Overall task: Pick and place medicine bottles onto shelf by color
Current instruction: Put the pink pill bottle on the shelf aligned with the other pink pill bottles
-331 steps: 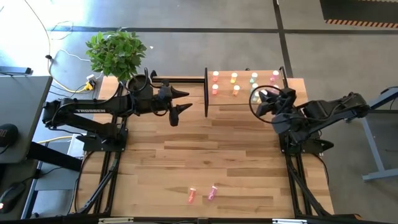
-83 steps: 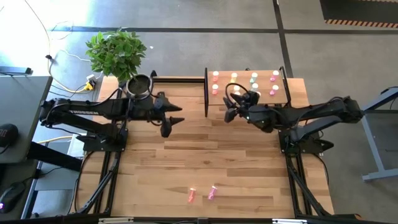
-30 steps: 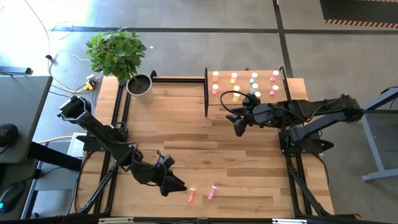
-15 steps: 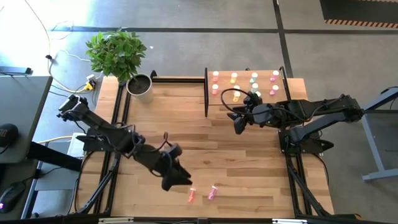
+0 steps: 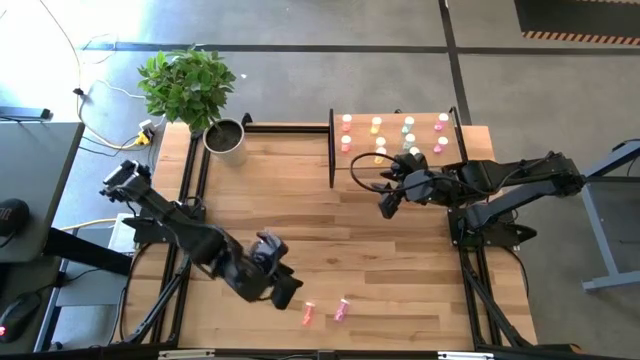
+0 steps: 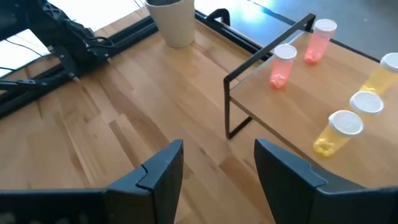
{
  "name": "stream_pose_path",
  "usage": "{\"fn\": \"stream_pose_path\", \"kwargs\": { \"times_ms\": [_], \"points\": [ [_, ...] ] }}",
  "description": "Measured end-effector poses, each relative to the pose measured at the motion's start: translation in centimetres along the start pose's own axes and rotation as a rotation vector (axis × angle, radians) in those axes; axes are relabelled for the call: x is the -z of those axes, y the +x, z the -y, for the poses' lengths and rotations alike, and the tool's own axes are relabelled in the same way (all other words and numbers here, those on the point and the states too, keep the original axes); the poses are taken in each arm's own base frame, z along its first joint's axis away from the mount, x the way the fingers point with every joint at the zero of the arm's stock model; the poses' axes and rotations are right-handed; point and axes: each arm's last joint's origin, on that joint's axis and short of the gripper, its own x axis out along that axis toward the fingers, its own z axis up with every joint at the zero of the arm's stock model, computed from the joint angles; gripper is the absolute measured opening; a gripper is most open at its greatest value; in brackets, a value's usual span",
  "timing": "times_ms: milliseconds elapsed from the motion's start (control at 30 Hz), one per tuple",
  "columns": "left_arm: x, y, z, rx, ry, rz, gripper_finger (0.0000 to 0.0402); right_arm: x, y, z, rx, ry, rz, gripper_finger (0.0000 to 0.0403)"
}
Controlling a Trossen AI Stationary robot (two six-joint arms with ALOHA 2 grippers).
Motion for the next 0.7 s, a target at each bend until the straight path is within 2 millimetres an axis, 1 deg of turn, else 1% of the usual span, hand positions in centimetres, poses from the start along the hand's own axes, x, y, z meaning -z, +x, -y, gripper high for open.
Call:
{"fn": "stream_pose_path", "kwargs": {
  "times_ms": [133, 367, 533, 700],
  "points": [
    [1.4, 2.5, -0.1, -0.065, -0.019, 0.000, 0.0223, 0.1, 0.0, 0.1, 0.007, -0.007, -0.009, 0.0189],
    [4.6, 7.1, -0.9, -0.194, -0.025, -0.036, 0.0223, 0.3, 0.0, 0.2, 0.026, -0.022, -0.023, 0.0189],
    [6.6, 9.3, -1.6, -0.258, -0.056, -0.059, 0.0223, 0.4, 0.0, 0.4, 0.047, -0.034, -0.030, 0.0189],
    [8.3, 10.8, -1.9, -0.282, -0.106, -0.094, 0.0223, 0.5, 0.1, 0.6, 0.068, -0.042, -0.039, 0.0189]
  ]
}}
